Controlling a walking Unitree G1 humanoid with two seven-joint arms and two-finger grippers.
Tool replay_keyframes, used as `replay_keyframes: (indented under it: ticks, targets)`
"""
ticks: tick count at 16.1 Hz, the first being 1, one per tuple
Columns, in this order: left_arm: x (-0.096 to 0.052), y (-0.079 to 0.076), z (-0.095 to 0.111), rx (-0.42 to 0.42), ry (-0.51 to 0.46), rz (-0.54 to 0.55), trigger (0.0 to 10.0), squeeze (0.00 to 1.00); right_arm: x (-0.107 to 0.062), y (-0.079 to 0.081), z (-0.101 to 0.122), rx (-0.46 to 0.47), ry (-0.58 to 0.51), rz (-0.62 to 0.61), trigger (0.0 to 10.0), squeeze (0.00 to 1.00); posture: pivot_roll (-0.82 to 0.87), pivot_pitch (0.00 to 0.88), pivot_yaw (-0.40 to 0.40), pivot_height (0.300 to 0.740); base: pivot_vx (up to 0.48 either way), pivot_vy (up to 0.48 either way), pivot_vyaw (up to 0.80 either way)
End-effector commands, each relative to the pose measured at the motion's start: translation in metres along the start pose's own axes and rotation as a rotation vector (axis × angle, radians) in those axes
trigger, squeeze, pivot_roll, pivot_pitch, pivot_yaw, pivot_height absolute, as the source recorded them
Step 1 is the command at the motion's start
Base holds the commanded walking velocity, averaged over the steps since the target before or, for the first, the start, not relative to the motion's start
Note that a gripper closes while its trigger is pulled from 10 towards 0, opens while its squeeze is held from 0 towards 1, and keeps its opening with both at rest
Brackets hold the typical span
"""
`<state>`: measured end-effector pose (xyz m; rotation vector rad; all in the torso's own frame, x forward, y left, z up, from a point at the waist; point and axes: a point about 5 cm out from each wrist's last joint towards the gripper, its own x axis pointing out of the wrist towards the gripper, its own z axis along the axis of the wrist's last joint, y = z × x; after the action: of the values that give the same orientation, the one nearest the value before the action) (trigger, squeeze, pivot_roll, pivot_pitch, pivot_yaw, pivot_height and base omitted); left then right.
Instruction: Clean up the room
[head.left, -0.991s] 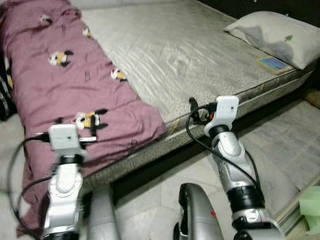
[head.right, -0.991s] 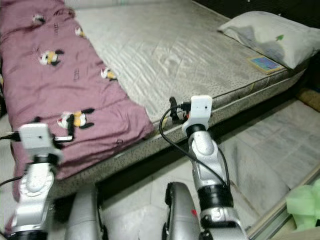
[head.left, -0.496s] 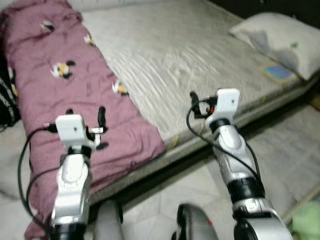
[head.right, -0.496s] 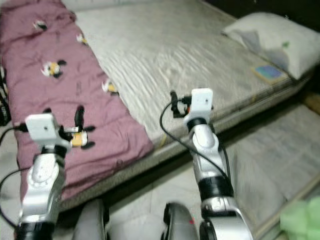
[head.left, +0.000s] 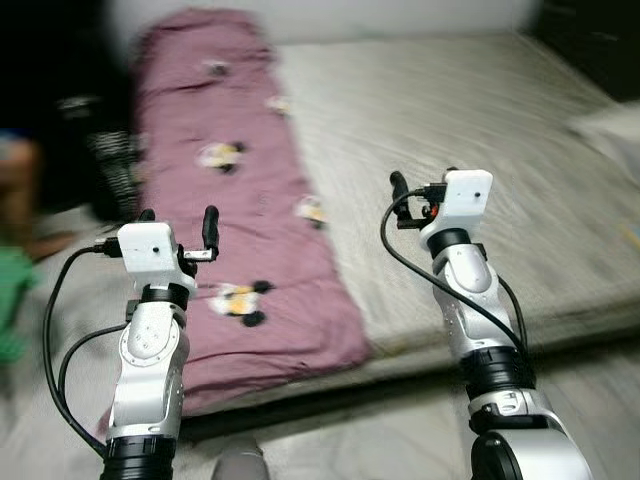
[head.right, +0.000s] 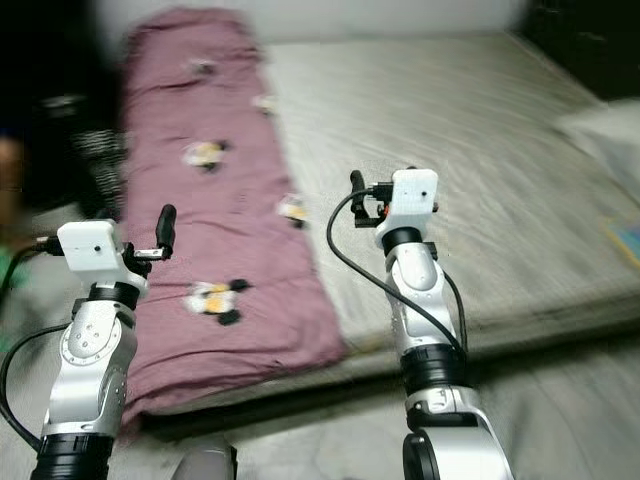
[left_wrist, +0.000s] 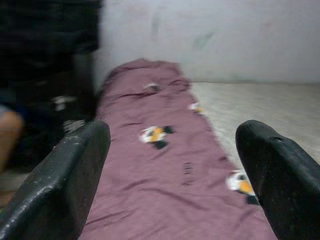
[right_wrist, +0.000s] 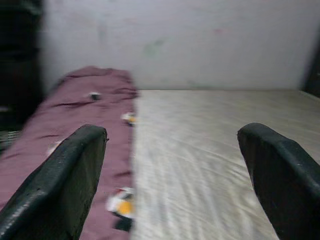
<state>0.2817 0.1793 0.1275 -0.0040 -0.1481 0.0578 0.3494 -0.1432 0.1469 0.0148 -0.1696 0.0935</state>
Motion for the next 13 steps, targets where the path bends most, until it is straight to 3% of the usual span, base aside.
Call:
replay_keyframes:
  ticks: [1, 9, 13]
  targets:
    - [-0.0016, -0.0028, -0.0062, 0.012, 0.042, -0.015, 10.0, 0.00, -0.0017, -0.0008, -0.0028, 0.001, 0.006, -0.002, 10.0, 0.00, 0.02, 0.000, -0.032, 0.740, 0.000, 0.000, 0.00]
    - [-0.0038, -0.0072, -0.0117, -0.018, 0.090, -0.033, 10.0, 0.00, -0.0006, 0.0033, -0.0061, 0.003, 0.024, 0.004, 10.0, 0.00, 0.02, 0.000, -0.038, 0.740, 0.000, 0.000, 0.00]
    - [-0.0027, -0.0104, -0.0115, -0.035, 0.095, -0.054, 10.0, 0.00, -0.0018, 0.0029, -0.0069, 0.003, 0.024, 0.001, 10.0, 0.00, 0.01, 0.000, -0.032, 0.740, 0.000, 0.462, 0.00]
